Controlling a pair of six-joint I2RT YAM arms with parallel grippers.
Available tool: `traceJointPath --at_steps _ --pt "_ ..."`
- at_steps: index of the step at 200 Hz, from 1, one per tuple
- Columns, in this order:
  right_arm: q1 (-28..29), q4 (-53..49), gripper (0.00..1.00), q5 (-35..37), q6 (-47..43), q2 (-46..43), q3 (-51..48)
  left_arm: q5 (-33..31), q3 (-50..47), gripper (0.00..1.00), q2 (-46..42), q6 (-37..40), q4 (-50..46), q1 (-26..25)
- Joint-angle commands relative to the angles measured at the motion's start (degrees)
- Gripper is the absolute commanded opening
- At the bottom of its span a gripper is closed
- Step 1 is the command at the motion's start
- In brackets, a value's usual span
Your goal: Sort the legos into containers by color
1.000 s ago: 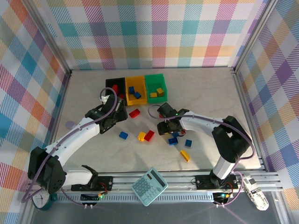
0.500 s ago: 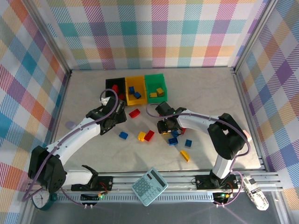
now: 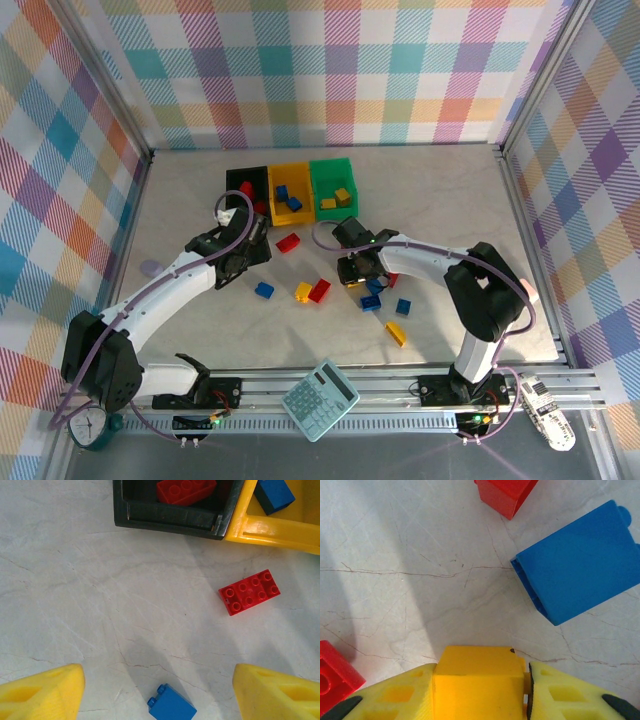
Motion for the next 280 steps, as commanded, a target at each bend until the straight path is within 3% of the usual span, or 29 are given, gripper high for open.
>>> traceJointPath --at_steps 1,64,116,149,174,205,238,280 --pt "0.28 -1.73 0.37 -0.30 -2.55 -3.53 3.06 -0.87 0.09 0.78 -1.89 -0.02 -1.86 -1.24" --pt "-5.10 -3.79 0.37 -0.99 -10.67 -2.03 19.05 -1.22 -0.87 0.78 -1.97 -0.89 -2.08 -4.08" --pt "-10.85 -0.60 0.36 -4.81 -13.95 10.81 36.01 -2.10 -0.44 0.78 -4.80 -0.81 -4.57 -5.77" --pt "-12.15 -4.14 0.36 -5.50 -15.27 18.99 46.02 -3.04 -1.01 0.78 -6.99 -0.95 -6.09 -6.16" --pt "-12.15 -3.60 0.37 -7.23 -15.20 19.04 45.12 -3.81 -1.65 0.79 -8.11 -1.03 -6.68 -6.17" --pt "-11.19 -0.16 0.45 -12.72 -14.05 15.91 38.29 -4.66 -1.09 0.79 -8.05 -0.73 -7.30 -6.17" --pt "-7.56 1.78 0.57 -12.45 -11.75 14.39 32.26 -5.22 -0.92 0.79 -8.20 -0.59 -7.30 -6.17" --pt "-3.39 4.26 0.63 -11.41 -9.57 14.69 28.19 -5.58 -1.02 0.79 -8.41 -0.60 -7.80 -6.17"
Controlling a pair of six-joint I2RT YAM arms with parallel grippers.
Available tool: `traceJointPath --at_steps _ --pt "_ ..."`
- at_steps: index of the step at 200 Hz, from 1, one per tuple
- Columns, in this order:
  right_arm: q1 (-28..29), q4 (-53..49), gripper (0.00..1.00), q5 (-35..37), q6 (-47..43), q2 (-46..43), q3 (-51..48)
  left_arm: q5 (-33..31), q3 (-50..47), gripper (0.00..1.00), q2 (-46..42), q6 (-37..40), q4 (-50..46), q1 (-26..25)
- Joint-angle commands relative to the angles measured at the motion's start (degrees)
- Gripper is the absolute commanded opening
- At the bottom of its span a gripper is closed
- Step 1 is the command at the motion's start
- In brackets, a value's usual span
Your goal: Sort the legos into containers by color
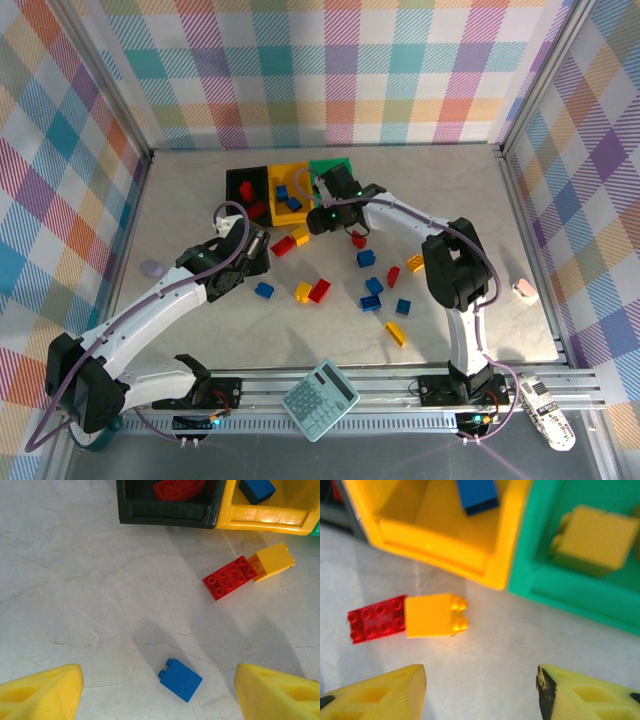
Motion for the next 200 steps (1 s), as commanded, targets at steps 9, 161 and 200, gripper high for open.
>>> traceJointPath --at_steps 9,161,200 --pt "2.83 2.85 0.65 -0.48 1.93 -1.17 -1.03 -1.40 -0.07 0.79 -1.22 -0.29 -1.71 -0.57" --pt "5.91 5.29 0.69 5.14 2.88 11.18 6.81 -1.97 0.81 0.80 -1.68 0.51 -2.63 -0.55" --pt "5.92 4.54 0.63 5.50 2.79 13.42 9.06 -2.18 1.09 0.79 -1.66 0.70 -3.06 -0.57"
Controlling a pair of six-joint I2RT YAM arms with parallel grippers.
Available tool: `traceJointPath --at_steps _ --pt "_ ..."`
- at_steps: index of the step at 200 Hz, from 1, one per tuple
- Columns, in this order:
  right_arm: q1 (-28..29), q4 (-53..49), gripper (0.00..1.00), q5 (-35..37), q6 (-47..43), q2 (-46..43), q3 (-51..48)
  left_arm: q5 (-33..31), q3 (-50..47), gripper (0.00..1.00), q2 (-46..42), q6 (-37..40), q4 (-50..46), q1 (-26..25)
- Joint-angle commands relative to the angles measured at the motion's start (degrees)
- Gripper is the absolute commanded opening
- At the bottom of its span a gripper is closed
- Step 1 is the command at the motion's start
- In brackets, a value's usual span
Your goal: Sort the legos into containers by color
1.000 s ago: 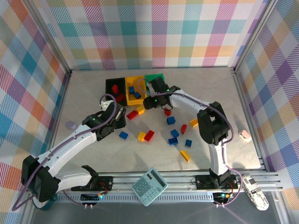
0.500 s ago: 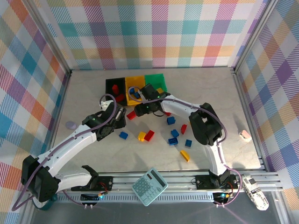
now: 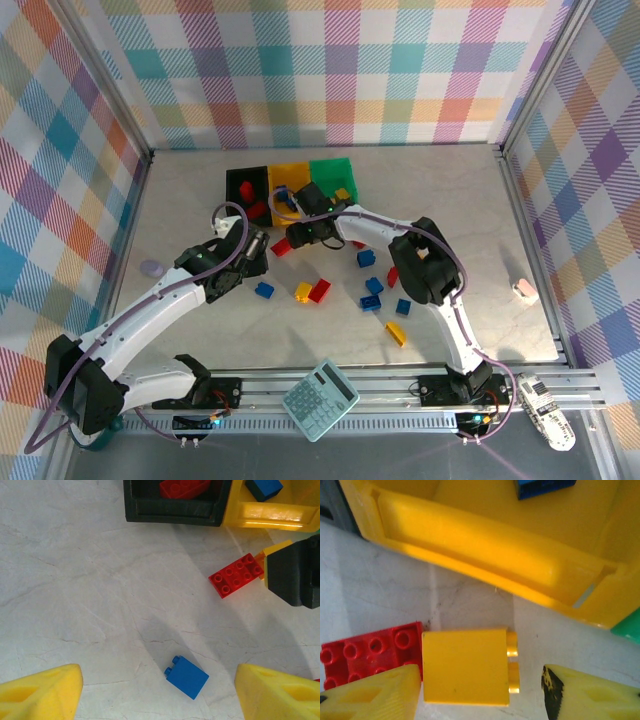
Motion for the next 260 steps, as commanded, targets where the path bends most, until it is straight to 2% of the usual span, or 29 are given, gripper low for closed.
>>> traceJointPath --at_steps 1,29,80,112,139,186,216,260 --pt "0.48 -0.03 0.63 0.65 0.66 2.31 2.87 -1.75 1.09 0.80 -1.10 0.63 -1.73 -0.57" --pt "0.48 -0.24 0.61 0.47 0.50 3.06 3.48 -1.59 1.03 0.79 -1.42 0.70 -1.92 -0.57" --pt "0.52 -0.17 0.42 0.69 0.14 1.54 2.25 -1.19 0.72 0.80 -1.92 0.45 -2.13 -0.57" --pt "0.48 0.22 0.36 1.23 -0.46 -3.13 -0.69 0.40 0.19 0.79 -2.16 -0.04 -2.05 -0.62" --pt "0.39 0.09 0.36 2.04 -1.39 -9.06 -3.60 3.26 -1.77 0.79 -2.81 -1.27 -0.61 -1.38" --pt "-2.20 -1.60 0.35 3.77 -3.47 -15.17 -3.73 3.91 -3.65 0.79 -2.13 -2.60 0.18 -4.02" --pt "-6.32 -2.68 0.35 3.72 -5.04 -14.01 0.49 4.00 -3.53 0.79 -1.14 -2.96 0.82 -5.38" --pt "-11.16 -5.23 0.36 3.90 -6.83 -6.62 10.70 0.99 -0.64 0.80 1.22 -0.98 -2.08 -5.58"
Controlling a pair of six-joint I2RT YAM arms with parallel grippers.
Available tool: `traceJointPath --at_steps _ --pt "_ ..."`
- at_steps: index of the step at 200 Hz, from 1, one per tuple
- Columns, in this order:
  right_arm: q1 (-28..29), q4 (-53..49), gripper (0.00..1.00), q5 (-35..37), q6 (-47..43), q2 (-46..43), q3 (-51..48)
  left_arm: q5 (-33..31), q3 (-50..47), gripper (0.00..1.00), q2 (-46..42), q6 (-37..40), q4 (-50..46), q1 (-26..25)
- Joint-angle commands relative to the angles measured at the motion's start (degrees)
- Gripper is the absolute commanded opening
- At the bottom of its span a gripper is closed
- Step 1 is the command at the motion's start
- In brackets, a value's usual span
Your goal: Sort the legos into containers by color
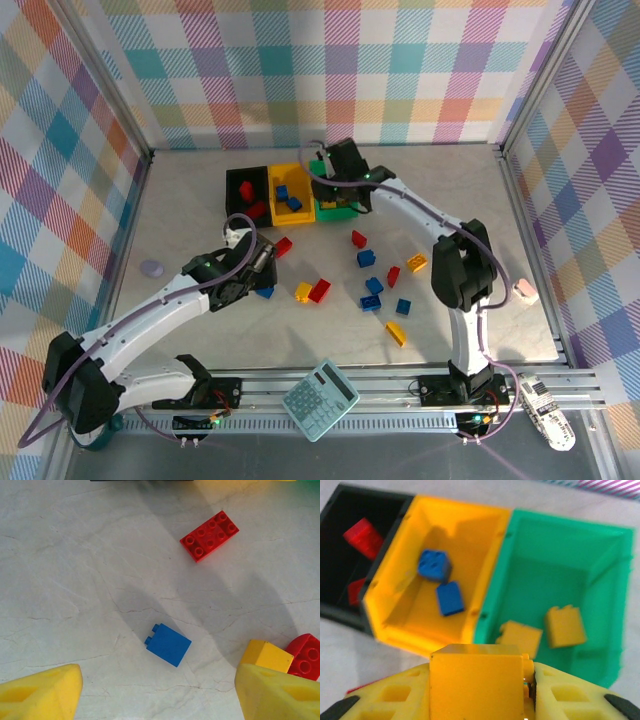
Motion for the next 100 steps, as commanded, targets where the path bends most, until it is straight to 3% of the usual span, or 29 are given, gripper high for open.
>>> traceJointPath --at_steps 1,30,68,100 --pt "-2.14 -2.21 0.36 0.80 -2.09 4.66 5.38 -2.19 2.47 0.80 1.39 0.78 -2.04 -0.77" --pt "-4.34 -5.36 0.37 -0.27 -2.21 11.80 15.34 -0.79 2.77 0.80 3.06 0.96 -0.29 -0.68" --pt "-5.04 -12.27 0.59 -2.63 -3.02 20.96 30.13 1.52 3.38 0.80 4.77 1.93 1.35 -0.83" --pt "-5.02 -11.10 0.65 -2.68 -3.09 17.88 27.06 2.28 4.63 0.79 6.46 2.69 1.49 -0.81"
